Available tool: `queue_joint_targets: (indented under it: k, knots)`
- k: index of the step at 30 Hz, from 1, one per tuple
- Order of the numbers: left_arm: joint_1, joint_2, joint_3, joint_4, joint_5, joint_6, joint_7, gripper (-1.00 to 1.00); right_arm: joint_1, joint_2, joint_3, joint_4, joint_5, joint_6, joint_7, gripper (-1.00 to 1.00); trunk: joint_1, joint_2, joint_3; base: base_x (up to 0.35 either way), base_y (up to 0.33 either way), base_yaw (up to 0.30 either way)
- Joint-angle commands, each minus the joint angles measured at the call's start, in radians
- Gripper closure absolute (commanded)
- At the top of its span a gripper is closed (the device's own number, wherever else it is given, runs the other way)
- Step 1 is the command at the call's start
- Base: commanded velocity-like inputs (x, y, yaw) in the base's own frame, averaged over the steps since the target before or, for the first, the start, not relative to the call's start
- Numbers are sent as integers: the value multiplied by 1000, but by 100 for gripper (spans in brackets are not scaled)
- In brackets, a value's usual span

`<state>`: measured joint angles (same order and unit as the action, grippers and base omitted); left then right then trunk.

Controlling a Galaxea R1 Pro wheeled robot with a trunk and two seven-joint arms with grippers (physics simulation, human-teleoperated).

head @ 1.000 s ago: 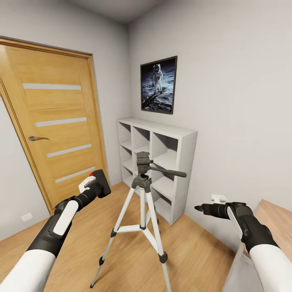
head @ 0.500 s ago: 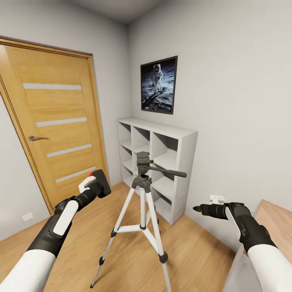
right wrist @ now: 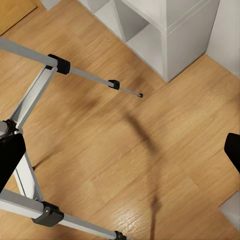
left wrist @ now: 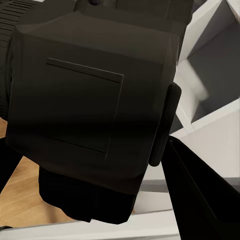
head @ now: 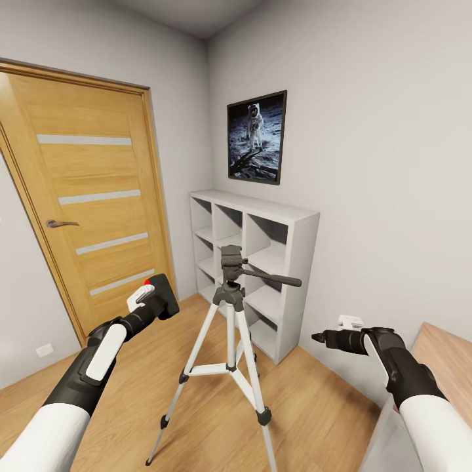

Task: Attach the digital camera to the camera tripod in the bedroom.

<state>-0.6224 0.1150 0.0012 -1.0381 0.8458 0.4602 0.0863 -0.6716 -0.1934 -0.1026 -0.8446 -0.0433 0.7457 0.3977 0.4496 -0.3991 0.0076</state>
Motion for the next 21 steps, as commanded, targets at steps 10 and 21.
queue_joint_targets:
  k: [10, 21]
  knots:
    - [0, 1, 2, 0, 12, 5, 5, 100, 0, 0, -2, 1, -7, 6, 1, -100, 0, -1, 0, 0, 0, 0]
    - [0, 2, 2, 13, 10, 5, 4, 100, 0, 2, -2, 1, -5, 6, 0, -100, 0, -1, 0, 0, 0, 0]
